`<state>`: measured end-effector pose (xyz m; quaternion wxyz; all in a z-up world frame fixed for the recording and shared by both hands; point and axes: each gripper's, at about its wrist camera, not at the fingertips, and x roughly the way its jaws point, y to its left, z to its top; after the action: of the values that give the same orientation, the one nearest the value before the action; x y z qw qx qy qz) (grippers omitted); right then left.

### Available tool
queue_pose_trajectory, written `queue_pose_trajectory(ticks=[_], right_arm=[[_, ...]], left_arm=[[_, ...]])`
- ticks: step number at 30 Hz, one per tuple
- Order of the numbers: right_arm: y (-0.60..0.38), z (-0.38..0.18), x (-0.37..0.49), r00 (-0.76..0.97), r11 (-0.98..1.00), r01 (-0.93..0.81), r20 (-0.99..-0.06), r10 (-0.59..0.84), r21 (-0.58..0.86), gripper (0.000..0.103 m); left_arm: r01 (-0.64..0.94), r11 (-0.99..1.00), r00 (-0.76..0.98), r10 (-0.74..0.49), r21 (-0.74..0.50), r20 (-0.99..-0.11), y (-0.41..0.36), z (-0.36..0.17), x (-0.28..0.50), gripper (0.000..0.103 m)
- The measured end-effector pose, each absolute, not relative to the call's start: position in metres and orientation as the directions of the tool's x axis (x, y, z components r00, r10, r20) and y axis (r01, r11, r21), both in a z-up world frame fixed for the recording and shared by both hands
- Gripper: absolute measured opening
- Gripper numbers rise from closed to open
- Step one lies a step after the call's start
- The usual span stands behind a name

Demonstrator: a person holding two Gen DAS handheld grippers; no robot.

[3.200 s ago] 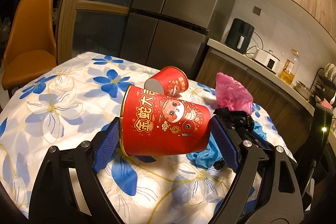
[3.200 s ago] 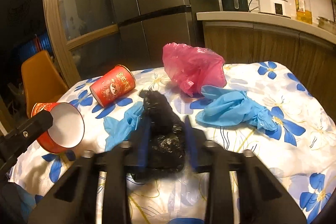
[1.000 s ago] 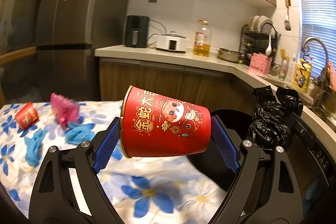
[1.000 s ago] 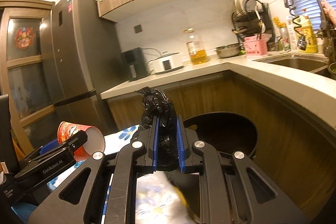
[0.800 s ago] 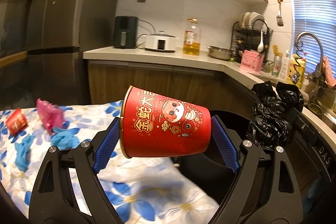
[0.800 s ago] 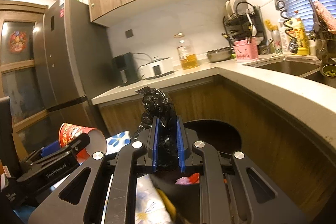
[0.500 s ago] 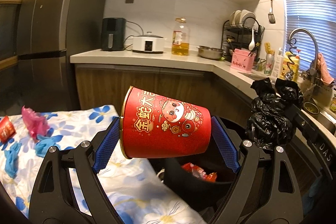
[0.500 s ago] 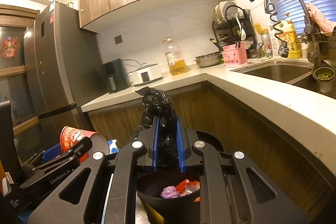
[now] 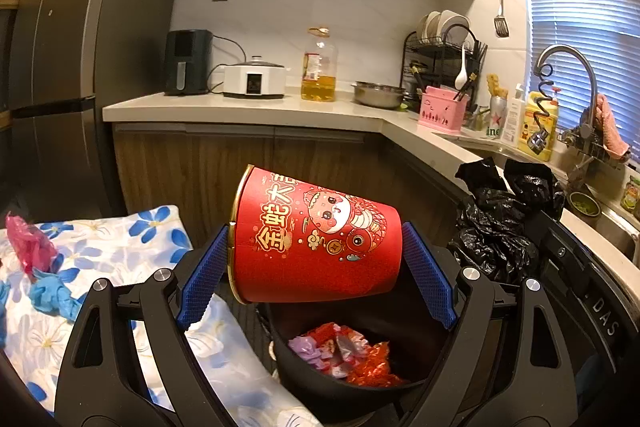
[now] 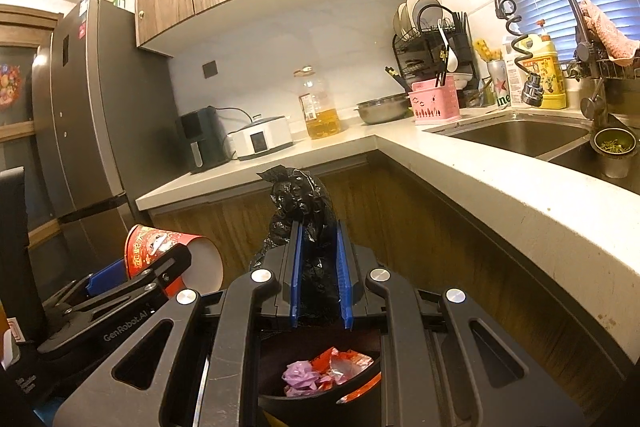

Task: Collect trash
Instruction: 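Carry the red cup and black bag with both tools over the black bin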

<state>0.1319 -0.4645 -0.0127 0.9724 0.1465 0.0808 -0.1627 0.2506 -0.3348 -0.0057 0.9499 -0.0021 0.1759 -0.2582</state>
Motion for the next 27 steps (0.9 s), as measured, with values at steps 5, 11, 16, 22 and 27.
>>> queue_pose_trajectory(ticks=[5,11,16,22,27], right_arm=[[-0.469,-0.014,0.133,0.933,0.906,0.341,-0.208,-0.294,0.251,0.017],[-0.473,-0.017,0.136,0.931,0.904,0.345,-0.217,-0.294,0.254,0.017],[-0.475,-0.018,0.138,0.928,0.901,0.35,-0.223,-0.298,0.257,0.017],[-0.476,-0.02,0.142,0.927,0.9,0.351,-0.231,-0.296,0.257,0.017],[-0.476,-0.021,0.145,0.928,0.902,0.348,-0.232,-0.292,0.257,0.017]], left_arm=[[0.504,0.859,0.797,-0.502,-0.09,-0.337,-0.344,-0.008,0.253,0.084],[0.509,0.856,0.789,-0.504,-0.085,-0.35,-0.354,-0.013,0.258,0.084],[0.513,0.854,0.784,-0.506,-0.084,-0.358,-0.359,-0.015,0.26,0.084],[0.514,0.853,0.779,-0.508,-0.09,-0.367,-0.361,-0.02,0.264,0.084],[0.516,0.851,0.776,-0.511,-0.093,-0.369,-0.362,-0.022,0.266,0.084]])
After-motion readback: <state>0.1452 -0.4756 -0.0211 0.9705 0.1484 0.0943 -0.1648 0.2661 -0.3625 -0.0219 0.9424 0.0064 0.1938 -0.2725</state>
